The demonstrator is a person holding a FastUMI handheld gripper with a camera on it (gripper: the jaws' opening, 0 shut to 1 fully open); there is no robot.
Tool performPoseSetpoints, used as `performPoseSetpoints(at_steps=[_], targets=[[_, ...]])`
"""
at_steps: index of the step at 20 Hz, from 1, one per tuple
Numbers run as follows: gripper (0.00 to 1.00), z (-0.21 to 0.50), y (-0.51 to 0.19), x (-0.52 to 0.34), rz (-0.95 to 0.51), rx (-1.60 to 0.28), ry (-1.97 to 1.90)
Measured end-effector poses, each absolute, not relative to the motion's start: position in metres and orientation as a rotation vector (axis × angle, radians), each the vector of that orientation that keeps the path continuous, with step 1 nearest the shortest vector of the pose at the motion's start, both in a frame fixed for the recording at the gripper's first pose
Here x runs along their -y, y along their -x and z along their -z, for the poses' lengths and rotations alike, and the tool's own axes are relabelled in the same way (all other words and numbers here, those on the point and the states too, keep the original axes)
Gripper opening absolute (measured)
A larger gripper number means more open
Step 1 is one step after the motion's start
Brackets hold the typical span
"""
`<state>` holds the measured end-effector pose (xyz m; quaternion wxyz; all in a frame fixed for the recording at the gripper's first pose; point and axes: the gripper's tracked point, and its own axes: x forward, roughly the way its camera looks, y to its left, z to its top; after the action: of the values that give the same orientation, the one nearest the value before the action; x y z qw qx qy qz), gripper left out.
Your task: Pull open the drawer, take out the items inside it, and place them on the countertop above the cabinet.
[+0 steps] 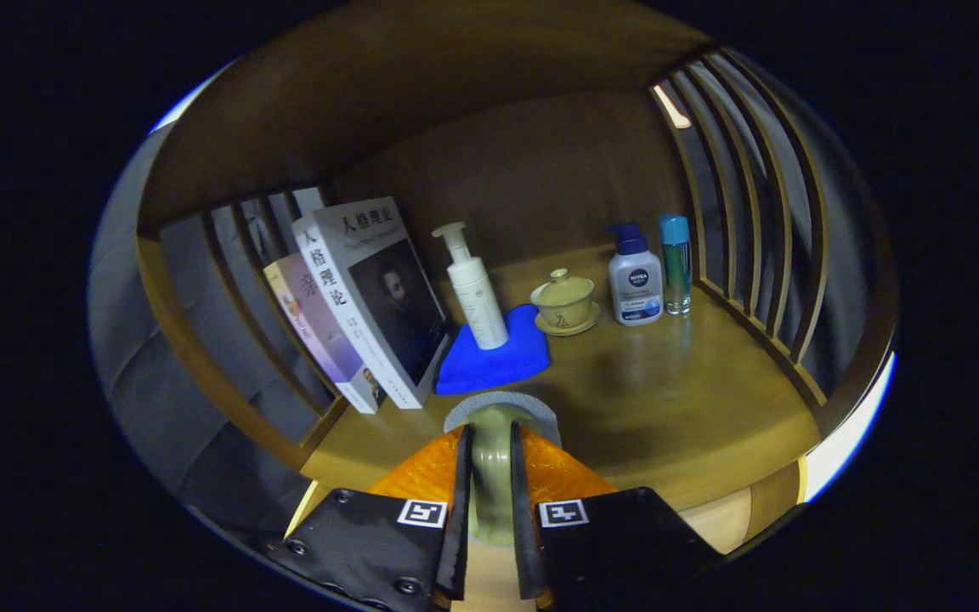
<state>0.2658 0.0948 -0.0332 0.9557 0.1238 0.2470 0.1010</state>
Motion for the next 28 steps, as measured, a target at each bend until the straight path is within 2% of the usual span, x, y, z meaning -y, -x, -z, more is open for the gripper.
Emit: performPoseSetpoints(at_steps=[7, 8, 13, 20, 28], targets=[[0.25, 0.04, -0.298, -0.088, -0.144, -0.446, -0.244], [0.29, 0.039, -0.298, -0.088, -0.141, -0.439, -0.233], [0.98, 0.013, -0.274, -0.083, -0.127, -0.315, -0.103], [0.98, -0.021, -0.177, -0.106, -0.195, -0.142, 0.004], [0.98, -0.009, -0.082, -0.108, -0.187, -0.002, 0.014]])
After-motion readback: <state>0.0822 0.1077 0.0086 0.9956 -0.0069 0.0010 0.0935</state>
